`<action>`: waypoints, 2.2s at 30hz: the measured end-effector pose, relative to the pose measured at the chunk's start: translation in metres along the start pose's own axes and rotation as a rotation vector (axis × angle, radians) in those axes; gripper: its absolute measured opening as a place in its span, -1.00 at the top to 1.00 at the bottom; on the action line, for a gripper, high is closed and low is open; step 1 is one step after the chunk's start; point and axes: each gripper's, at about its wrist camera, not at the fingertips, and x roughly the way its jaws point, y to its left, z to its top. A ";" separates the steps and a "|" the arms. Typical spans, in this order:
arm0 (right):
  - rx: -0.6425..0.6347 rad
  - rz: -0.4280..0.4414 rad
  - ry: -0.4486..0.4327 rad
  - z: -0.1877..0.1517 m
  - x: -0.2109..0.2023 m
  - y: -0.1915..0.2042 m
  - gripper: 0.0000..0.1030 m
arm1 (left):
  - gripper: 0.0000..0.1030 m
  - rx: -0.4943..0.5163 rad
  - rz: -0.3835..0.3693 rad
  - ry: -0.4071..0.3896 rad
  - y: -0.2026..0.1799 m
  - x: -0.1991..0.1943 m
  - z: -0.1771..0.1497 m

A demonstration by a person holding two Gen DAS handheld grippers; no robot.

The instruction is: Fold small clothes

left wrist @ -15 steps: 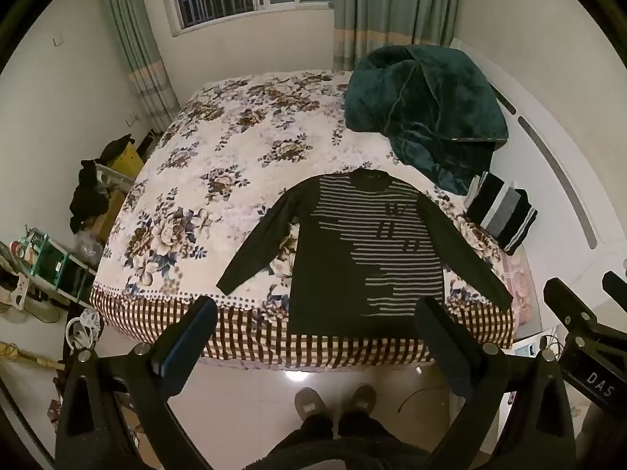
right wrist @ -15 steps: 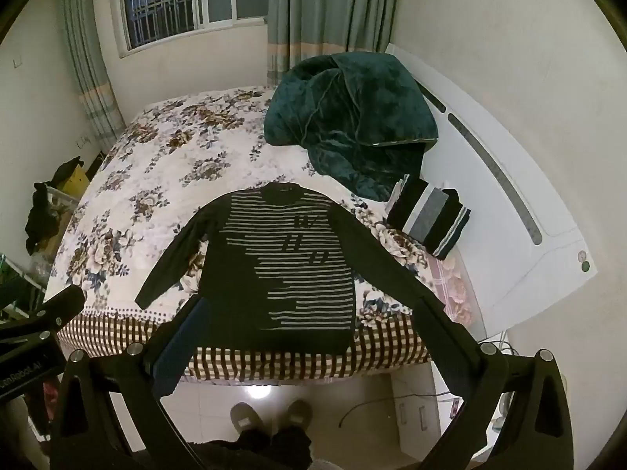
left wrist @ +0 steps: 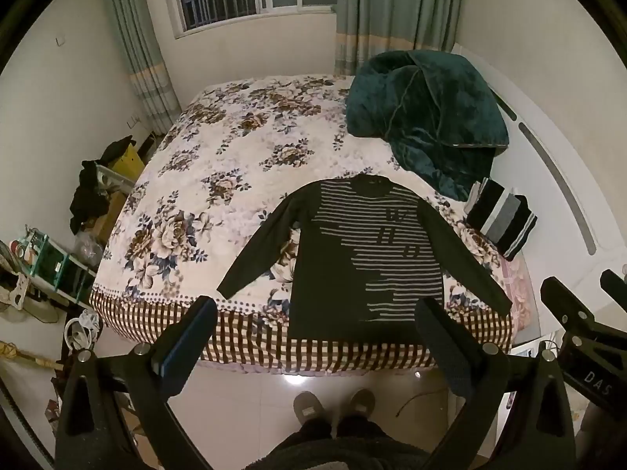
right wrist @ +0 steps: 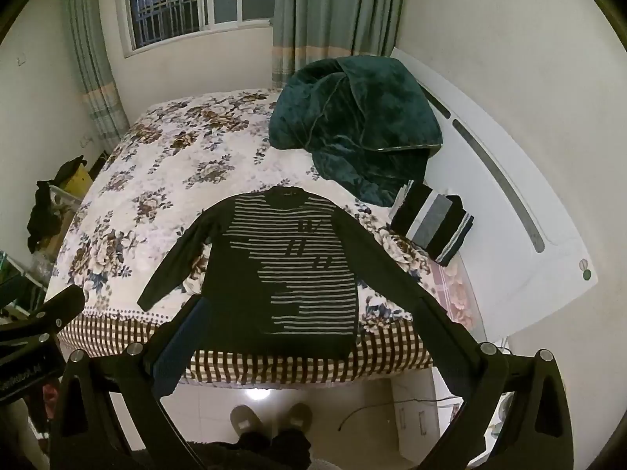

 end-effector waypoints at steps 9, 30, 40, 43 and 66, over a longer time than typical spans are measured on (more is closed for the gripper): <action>-0.008 0.017 -0.009 0.013 -0.008 0.004 -1.00 | -0.99 -0.005 -0.009 -0.005 0.004 -0.006 0.004; -0.011 0.016 -0.017 0.021 -0.011 0.002 -1.00 | -0.99 -0.013 -0.012 -0.030 0.007 -0.016 0.015; -0.018 0.016 -0.025 0.025 -0.012 -0.002 -1.00 | -0.99 -0.013 -0.011 -0.031 0.006 -0.016 0.014; -0.020 0.016 -0.031 0.028 -0.014 -0.004 -1.00 | -0.99 -0.020 -0.011 -0.037 0.007 -0.019 0.019; -0.022 0.016 -0.042 0.031 -0.019 -0.005 -1.00 | -0.99 -0.025 -0.011 -0.049 0.002 -0.024 0.025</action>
